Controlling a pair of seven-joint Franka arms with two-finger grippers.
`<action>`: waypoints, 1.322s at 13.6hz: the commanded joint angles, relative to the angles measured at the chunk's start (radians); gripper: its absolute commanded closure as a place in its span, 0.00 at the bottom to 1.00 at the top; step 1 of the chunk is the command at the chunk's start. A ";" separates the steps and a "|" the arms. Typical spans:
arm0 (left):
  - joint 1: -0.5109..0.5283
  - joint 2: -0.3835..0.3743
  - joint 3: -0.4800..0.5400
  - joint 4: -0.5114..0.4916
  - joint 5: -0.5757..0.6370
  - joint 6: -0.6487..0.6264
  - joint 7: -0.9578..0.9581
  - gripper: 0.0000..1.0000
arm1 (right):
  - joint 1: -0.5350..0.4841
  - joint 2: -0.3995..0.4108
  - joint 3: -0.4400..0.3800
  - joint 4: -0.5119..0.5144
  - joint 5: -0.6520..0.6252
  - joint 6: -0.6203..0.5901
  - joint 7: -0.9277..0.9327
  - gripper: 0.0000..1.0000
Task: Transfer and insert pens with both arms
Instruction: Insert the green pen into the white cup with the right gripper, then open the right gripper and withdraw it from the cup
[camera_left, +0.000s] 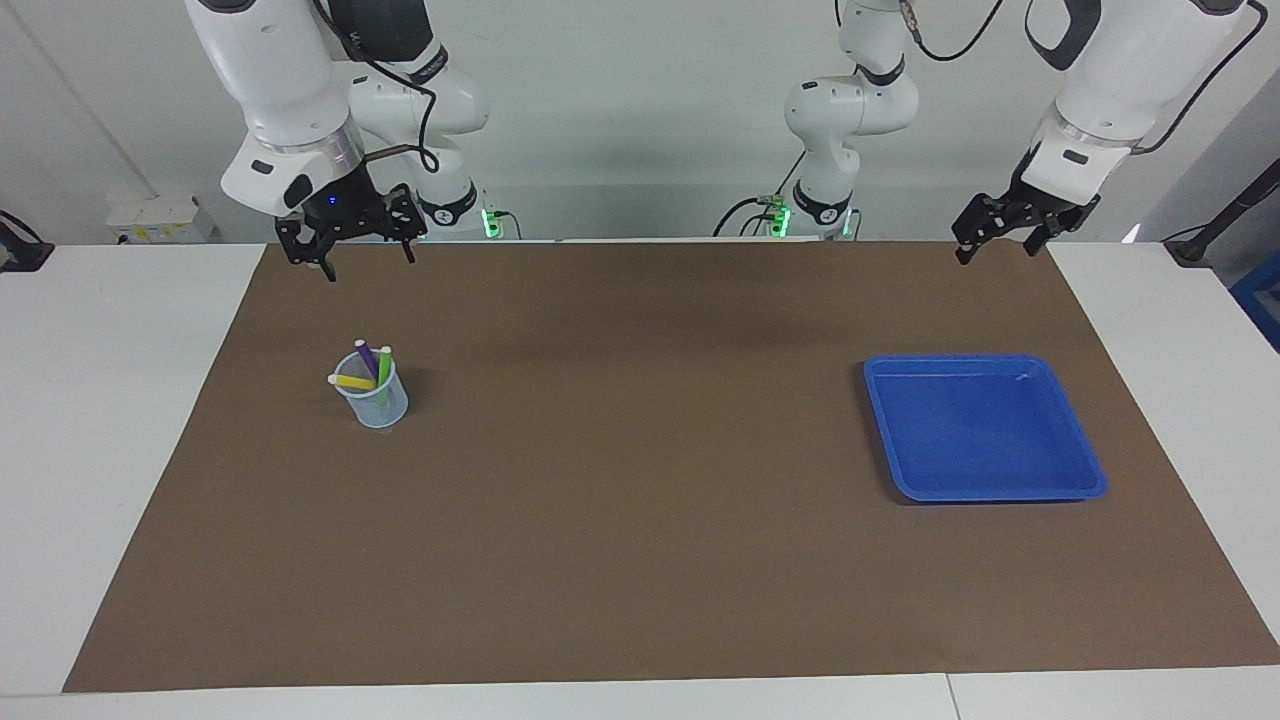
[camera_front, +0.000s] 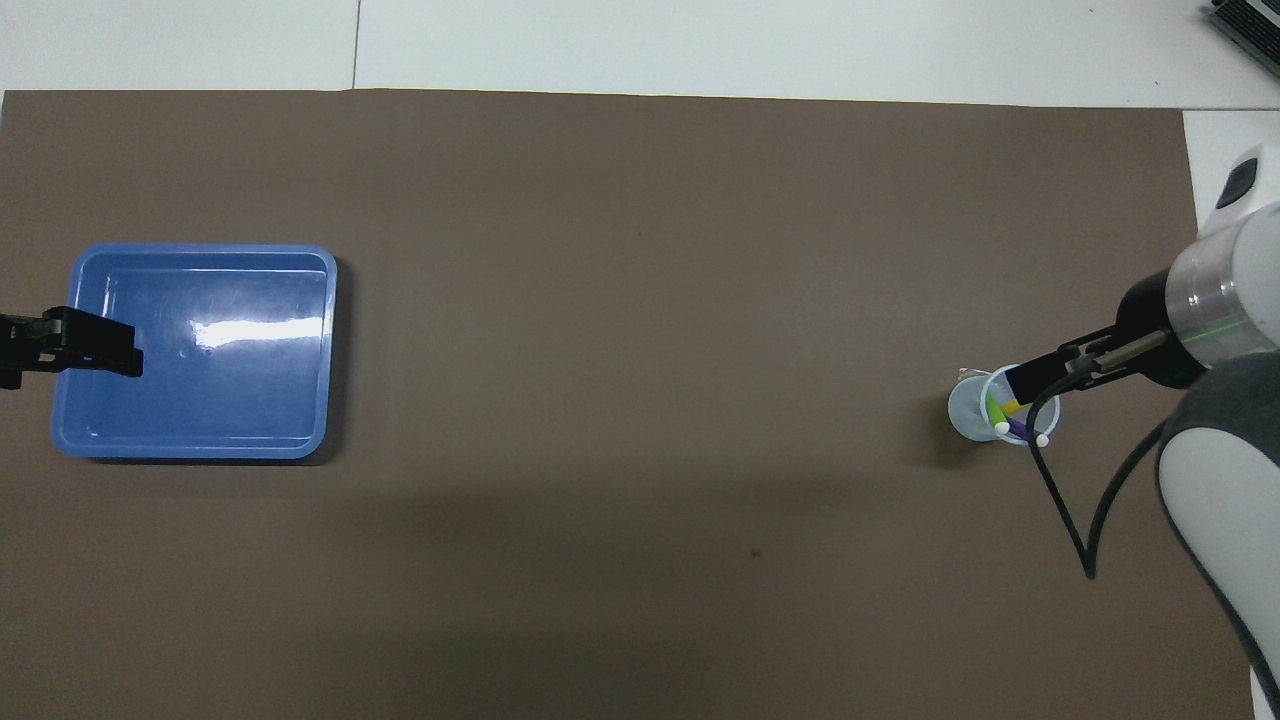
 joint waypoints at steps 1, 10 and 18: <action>-0.019 -0.010 0.031 -0.006 -0.033 0.027 0.005 0.00 | 0.007 -0.040 -0.016 -0.071 0.022 0.025 0.018 0.00; -0.014 -0.025 0.028 -0.006 -0.034 0.035 0.009 0.00 | -0.032 -0.057 -0.065 -0.072 0.019 0.057 0.021 0.00; -0.019 -0.016 0.029 0.011 -0.033 0.036 0.014 0.00 | 0.009 -0.065 -0.141 -0.070 0.016 0.045 0.022 0.00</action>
